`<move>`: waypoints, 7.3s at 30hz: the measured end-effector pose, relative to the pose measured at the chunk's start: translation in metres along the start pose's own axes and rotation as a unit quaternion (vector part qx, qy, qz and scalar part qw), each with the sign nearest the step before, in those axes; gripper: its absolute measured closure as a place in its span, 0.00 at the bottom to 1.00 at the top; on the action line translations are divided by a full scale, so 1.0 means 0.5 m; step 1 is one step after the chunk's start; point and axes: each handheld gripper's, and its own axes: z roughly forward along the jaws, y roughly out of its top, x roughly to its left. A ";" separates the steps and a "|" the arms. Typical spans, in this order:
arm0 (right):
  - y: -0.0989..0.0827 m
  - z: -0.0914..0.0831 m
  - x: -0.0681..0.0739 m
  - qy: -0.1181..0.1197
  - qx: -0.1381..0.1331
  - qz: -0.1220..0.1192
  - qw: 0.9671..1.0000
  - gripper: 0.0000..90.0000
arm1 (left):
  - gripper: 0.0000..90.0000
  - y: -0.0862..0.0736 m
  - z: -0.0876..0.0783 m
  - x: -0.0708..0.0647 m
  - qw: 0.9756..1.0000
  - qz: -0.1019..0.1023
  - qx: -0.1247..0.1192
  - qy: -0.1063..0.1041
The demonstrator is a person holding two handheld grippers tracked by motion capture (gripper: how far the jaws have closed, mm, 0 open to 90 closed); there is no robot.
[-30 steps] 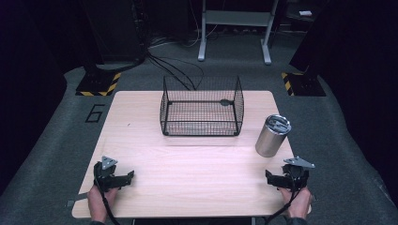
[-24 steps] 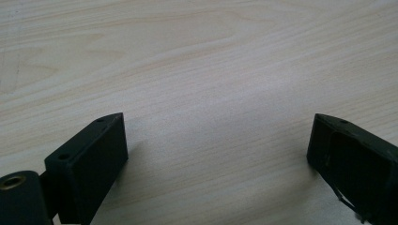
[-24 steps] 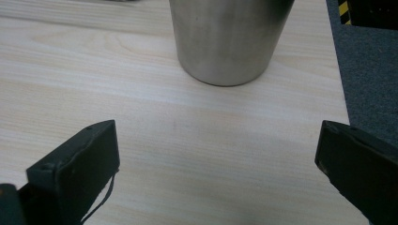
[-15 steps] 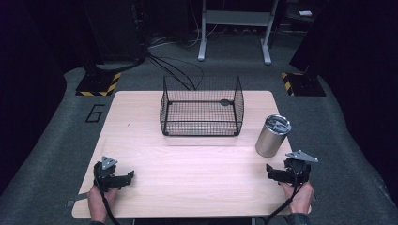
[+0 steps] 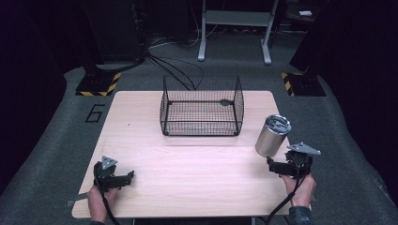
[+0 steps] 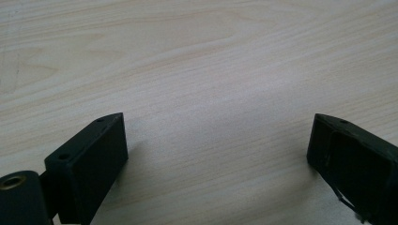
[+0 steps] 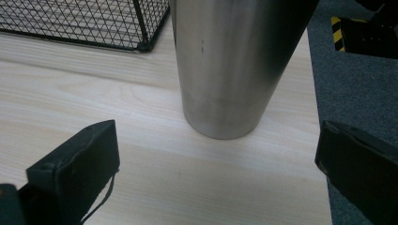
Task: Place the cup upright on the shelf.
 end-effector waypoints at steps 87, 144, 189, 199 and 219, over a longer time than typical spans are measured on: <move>0.110 0.114 -0.014 -0.026 -0.135 0.015 0.990 0.04 | 0.06 0.001 0.000 0.002 1.000 0.004 0.002 0.000; 0.156 0.022 0.091 0.069 -0.144 -0.050 0.986 0.04 | 0.06 0.000 0.000 0.000 1.000 -0.001 0.001 0.000; 0.254 -0.003 0.201 0.140 -0.149 -0.102 0.974 0.04 | 0.06 0.000 0.000 0.000 1.000 -0.001 0.001 -0.001; 0.284 -0.004 0.218 0.148 -0.151 -0.110 0.971 0.04 | 0.06 0.000 0.000 0.000 1.000 0.000 0.001 -0.001; 0.342 0.000 0.235 0.157 -0.153 -0.116 0.969 0.04 | 0.06 0.000 0.000 0.000 1.000 0.000 0.001 -0.001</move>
